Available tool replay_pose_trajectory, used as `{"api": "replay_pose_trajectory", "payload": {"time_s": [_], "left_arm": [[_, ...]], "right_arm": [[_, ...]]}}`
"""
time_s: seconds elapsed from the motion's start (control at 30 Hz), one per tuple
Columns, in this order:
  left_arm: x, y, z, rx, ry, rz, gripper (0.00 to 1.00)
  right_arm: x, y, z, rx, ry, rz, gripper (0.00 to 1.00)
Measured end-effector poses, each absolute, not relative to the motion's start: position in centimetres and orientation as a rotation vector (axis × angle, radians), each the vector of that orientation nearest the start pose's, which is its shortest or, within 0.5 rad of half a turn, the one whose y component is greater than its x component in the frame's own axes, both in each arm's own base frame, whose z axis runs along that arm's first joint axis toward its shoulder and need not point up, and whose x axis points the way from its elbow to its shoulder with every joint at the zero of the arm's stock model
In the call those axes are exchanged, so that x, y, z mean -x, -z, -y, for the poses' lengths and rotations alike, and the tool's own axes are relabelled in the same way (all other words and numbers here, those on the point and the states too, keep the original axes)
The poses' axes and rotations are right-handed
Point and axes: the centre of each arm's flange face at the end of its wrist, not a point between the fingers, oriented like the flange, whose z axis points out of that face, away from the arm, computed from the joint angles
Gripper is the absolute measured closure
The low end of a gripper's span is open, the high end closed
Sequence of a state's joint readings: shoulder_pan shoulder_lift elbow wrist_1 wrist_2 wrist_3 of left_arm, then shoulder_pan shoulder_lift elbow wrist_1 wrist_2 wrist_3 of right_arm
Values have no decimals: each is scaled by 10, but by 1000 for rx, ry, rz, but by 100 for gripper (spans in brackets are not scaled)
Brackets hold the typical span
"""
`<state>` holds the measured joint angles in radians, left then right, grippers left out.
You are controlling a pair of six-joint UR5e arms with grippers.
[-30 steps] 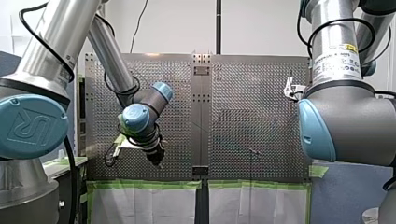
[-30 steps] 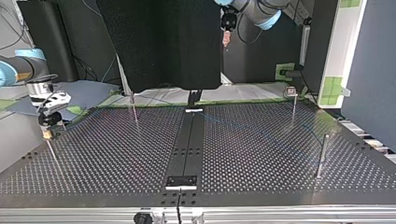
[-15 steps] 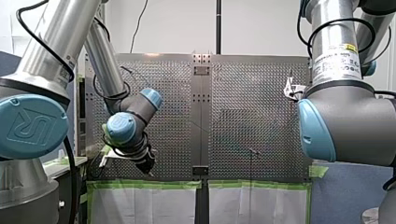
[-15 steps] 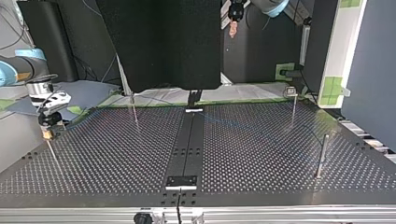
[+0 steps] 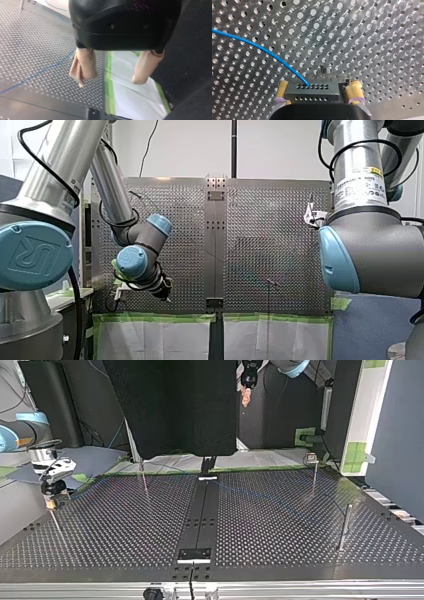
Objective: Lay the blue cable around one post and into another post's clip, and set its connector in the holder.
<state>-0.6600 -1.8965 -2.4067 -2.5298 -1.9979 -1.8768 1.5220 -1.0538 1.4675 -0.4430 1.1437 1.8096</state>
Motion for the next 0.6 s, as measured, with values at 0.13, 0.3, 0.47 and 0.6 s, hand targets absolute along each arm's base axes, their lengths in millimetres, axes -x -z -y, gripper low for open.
{"api": "replay_pose_trajectory", "payload": {"time_s": [0.13, 0.3, 0.47, 0.6], "left_arm": [[-198, -74, 270, -103, 162, -2032, 2], [-203, -76, 274, -89, 186, -1994, 2], [-208, -77, 278, -75, 211, -1952, 2], [-212, -79, 281, -74, 224, -1917, 2]], "right_arm": [[-142, -277, 670, -1383, -1658, 1187, 0], [-142, -277, 670, -1383, -1657, 1187, 0], [-142, -277, 670, -1383, -1657, 1187, 0], [-142, -277, 670, -1382, -1658, 1187, 0]]}}
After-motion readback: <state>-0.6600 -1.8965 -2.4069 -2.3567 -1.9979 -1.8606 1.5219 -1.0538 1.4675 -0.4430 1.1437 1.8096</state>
